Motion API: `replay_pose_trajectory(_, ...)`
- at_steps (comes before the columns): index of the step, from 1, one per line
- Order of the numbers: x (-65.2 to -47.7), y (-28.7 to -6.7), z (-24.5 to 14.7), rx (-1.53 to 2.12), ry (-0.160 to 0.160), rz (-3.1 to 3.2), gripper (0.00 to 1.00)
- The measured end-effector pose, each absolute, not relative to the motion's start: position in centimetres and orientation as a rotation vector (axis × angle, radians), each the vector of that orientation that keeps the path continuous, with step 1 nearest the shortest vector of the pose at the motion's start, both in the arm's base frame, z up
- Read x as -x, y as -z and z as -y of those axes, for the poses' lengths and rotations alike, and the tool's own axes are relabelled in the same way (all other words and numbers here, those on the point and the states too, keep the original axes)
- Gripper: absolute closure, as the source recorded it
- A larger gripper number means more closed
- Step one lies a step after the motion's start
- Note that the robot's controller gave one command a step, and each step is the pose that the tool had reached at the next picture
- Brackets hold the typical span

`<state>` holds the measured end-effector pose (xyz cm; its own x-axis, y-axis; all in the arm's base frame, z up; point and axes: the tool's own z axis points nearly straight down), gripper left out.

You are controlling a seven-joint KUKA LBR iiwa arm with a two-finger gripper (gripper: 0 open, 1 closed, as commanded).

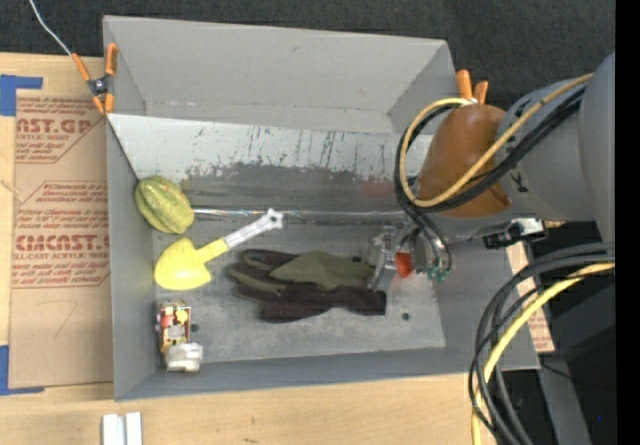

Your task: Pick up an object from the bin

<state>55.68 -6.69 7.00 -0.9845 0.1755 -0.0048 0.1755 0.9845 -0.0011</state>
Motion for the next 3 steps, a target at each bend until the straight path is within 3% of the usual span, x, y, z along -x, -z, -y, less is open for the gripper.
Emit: replay_pose_trajectory(3, -55.69, -6.99, 6.68, -0.276, 0.002, -3.125, 1.00)
